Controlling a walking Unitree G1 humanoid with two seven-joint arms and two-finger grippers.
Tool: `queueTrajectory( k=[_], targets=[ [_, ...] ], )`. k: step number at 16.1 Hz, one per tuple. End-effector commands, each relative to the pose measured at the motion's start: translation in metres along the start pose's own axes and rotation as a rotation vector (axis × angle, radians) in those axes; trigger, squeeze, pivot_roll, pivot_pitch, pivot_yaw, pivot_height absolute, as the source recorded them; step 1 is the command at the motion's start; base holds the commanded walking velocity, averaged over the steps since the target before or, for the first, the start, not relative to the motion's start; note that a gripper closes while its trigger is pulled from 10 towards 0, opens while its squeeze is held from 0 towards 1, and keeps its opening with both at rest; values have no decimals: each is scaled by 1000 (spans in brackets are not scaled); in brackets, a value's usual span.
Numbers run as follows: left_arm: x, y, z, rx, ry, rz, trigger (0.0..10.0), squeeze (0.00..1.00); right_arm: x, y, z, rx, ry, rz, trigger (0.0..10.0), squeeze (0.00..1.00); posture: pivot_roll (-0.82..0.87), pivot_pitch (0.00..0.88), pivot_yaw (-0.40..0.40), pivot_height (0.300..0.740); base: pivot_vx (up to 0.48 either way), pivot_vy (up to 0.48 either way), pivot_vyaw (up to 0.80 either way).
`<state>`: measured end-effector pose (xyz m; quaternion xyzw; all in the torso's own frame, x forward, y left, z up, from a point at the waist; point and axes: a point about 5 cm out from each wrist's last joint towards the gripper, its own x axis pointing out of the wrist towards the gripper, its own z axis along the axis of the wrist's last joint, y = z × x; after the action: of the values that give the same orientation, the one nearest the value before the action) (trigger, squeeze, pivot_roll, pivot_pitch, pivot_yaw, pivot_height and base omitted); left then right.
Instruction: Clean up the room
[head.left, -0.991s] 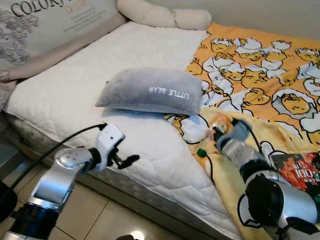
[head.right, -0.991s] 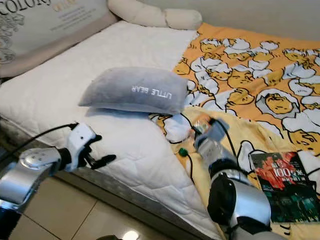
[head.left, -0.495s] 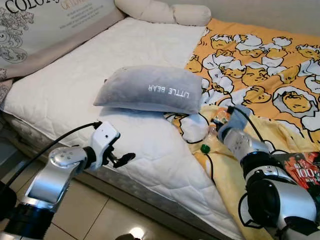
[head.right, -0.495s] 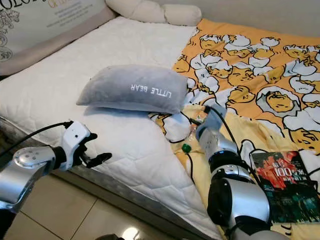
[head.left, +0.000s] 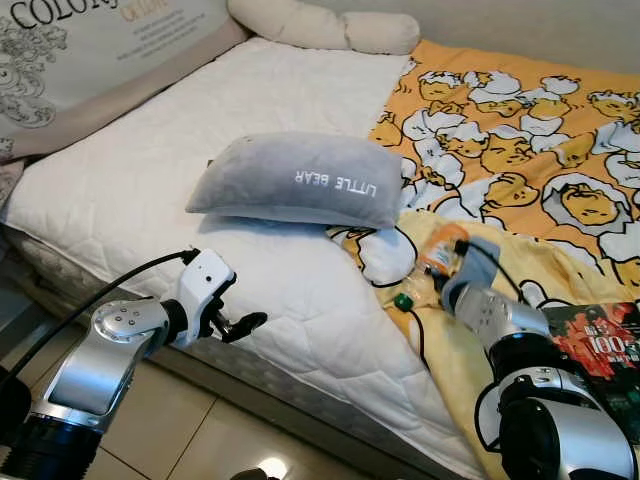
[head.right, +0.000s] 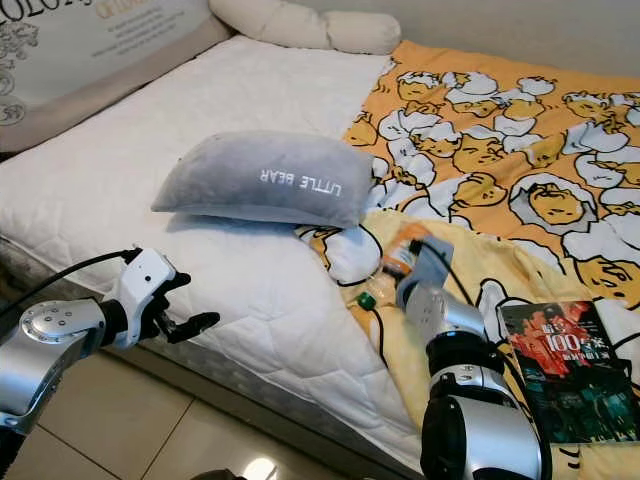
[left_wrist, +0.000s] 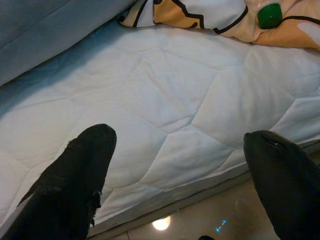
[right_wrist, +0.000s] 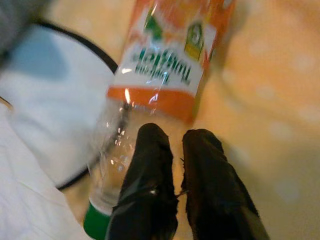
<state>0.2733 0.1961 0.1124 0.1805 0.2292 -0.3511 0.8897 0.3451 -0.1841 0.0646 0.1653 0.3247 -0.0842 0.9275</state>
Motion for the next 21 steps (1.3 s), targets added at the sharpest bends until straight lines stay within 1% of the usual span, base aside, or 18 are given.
queueTrajectory(
  k=[1, 4, 8, 13, 14, 16, 19, 21],
  targets=[
    [-5, 3, 2, 10, -2, 13, 10000, 0, -2, 9, 8, -5, -19, 33, 10000, 1000, 39, 0, 36, 740, 0, 0, 0],
    [-3, 2, 4, 9, -6, 6, 10000, 0, -3, 11, 15, 13, -26, 40, 10000, 1000, 39, 0, 34, 740, 0, 0, 0],
    [-4, 3, 2, 6, -5, 14, 10000, 0, -1, 9, 18, 47, -14, 33, 10000, 1000, 50, 0, 21, 740, 0, 0, 0],
    [-5, 2, 0, -1, -3, 26, 10000, 0, 0, 9, 20, 33, -4, 26, 10000, 1000, 57, 0, 1, 740, 0, 0, 0],
    [-5, 2, 0, -2, -4, 26, 10000, 0, 0, 8, 20, 29, -5, 18, 10000, 1000, 57, 0, 1, 740, 0, 0, 0],
    [-5, 1, 1, -2, -7, 25, 10000, 0, 0, -2, 28, 52, -26, -23, 10000, 1000, 58, 0, 0, 740, 0, 0, 0],
    [-4, 2, 2, -2, -9, 25, 10000, 0, 0, -7, 34, 76, -34, -45, 10000, 1000, 55, 0, 2, 740, 0, 0, 0],
    [-2, 2, 2, -2, -10, 26, 10000, 0, 0, -7, 39, 116, -30, -44, 10000, 1000, 46, 0, -2, 740, 0, 0, 0]
  ],
)
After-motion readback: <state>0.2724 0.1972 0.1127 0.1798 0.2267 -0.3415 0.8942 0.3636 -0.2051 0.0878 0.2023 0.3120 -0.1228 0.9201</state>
